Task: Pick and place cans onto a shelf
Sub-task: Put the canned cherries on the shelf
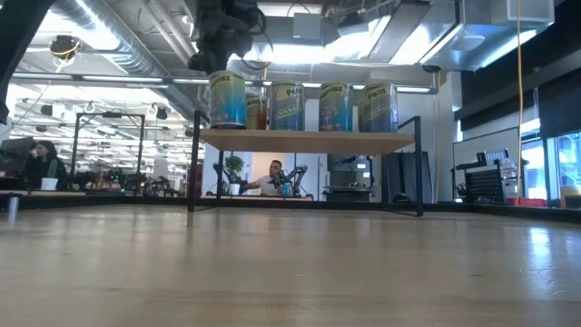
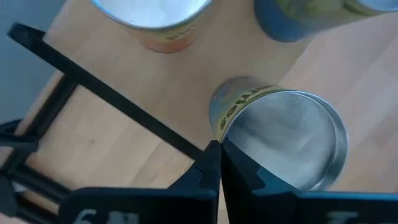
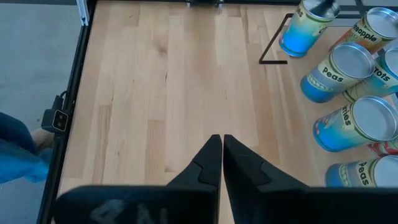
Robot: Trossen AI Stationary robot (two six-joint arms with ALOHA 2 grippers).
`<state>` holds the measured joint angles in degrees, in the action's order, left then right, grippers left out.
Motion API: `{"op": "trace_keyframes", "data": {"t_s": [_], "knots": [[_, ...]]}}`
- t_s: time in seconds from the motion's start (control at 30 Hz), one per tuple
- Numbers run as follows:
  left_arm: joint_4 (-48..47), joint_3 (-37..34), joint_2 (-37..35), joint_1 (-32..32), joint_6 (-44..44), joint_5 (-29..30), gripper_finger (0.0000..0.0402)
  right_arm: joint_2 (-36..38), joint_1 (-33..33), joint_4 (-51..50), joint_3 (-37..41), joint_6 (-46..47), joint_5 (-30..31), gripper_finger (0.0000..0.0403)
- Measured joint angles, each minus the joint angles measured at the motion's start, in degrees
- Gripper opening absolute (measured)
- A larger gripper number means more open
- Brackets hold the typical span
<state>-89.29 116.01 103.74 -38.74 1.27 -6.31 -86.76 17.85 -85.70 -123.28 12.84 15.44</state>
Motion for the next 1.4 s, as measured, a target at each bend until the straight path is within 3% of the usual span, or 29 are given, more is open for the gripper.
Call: {"op": "trace_keyframes", "data": {"t_s": [0.77, 1.2, 1.4], "knots": [[2.3, 0.1, 0.0, 0.3, 1.3, 1.2, 0.0039, 0.0, 0.0, 0.0, 0.0, 0.4, 0.0, 0.0019], [-0.6, 12.2, 0.0, 0.9, 3.1, 1.3, 0.0041, 0.0, 0.0, 0.0, 0.0, 0.4, 0.0, 0.0019], [-0.8, 13.1, -1.4, 6.5, 5.5, -0.6, 0.0024, 0.0, 0.0, 0.0, 0.0, 0.3, 0.0, 0.0019]]}}
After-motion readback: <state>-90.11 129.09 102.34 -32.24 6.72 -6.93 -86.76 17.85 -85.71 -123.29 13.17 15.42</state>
